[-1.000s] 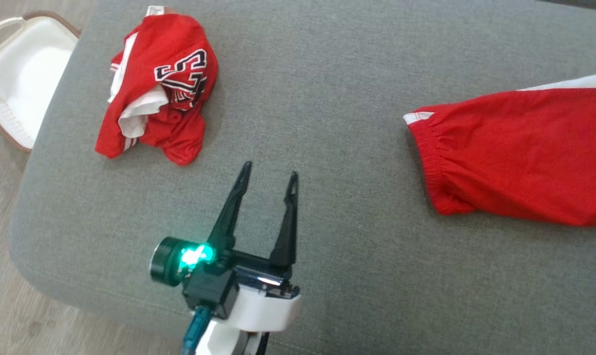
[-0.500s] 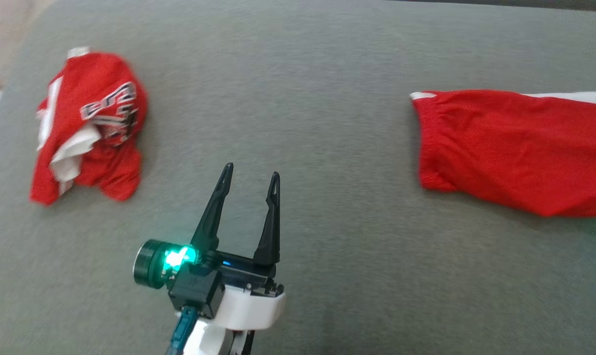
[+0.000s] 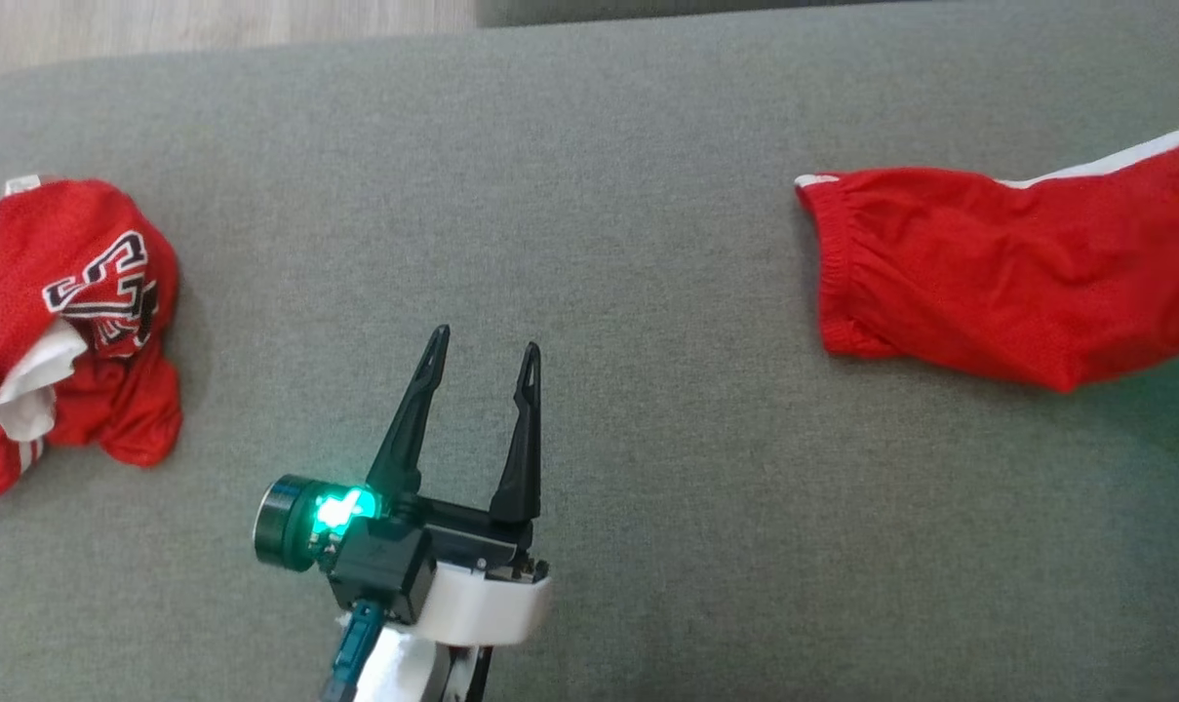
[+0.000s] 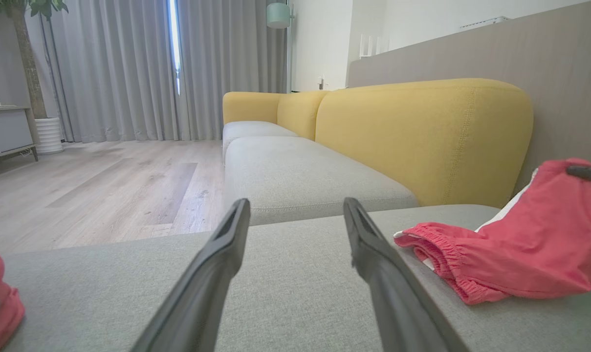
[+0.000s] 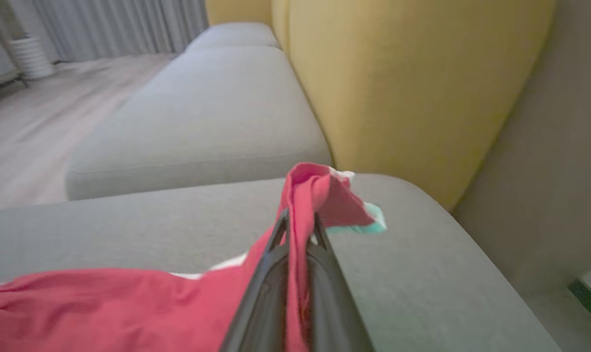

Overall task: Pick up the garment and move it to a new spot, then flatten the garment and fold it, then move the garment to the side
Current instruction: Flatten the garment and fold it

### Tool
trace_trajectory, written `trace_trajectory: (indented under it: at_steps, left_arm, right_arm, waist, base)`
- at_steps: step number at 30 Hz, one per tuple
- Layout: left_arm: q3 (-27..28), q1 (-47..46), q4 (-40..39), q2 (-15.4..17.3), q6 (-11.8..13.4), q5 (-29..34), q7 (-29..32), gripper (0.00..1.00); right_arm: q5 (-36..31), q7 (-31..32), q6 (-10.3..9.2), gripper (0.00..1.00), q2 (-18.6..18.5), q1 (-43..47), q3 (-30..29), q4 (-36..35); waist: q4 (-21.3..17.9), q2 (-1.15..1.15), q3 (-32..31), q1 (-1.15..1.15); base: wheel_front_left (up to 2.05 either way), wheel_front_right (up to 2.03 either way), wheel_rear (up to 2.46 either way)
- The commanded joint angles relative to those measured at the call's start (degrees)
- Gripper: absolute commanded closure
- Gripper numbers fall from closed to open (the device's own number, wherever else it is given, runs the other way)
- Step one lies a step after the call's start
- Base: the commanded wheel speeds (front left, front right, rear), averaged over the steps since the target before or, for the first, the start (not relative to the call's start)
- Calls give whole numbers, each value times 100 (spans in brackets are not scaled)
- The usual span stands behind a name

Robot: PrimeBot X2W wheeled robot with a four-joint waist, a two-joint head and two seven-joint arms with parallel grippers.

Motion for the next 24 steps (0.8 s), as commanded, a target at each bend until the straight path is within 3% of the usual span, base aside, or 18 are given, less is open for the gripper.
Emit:
trace_trajectory:
  at_steps: [1, 12, 13, 14, 18, 24]
  left_arm:
    - [163, -4, -159, 16, -20, -9, -28, 0]
    - [87, 87, -156, 16, 61, -208, -28, 0]
    - [74, 89, -151, 16, 62, -223, -28, 0]
    - [56, 88, -143, 16, 63, -245, -28, 0]
    - [20, 103, -129, 16, 83, -302, -28, 0]
    - [266, 393, -211, 16, 164, -346, -28, 0]
  right_arm:
    - [-46, -21, 13, 100, -67, -133, 142, -284]
    - [-232, 539, 13, 100, 845, 205, 1477, -1640]
    - [-284, 578, 13, 66, 942, 281, 1608, -1653]
    - [-331, 600, 13, 3, 1029, 364, 1732, -1656]
    - [-393, 391, 13, 0, 1258, 746, 1827, -1732]
    - [-638, -700, 13, 0, 1325, 1587, 1122, -2286]
  waist:
    - [14, 0, -69, 0]
    - [332, 0, -222, 0]
    - [360, 0, -229, 0]
    - [390, 0, -239, 0]
    - [472, 0, -334, 0]
    - [359, 0, -730, 0]
  base:
    - [0, 0, 0]
    - [0, 0, 0]
    - [0, 0, 0]
    - [0, 0, 0]
    - [0, 0, 0]
    - [0, 0, 0]
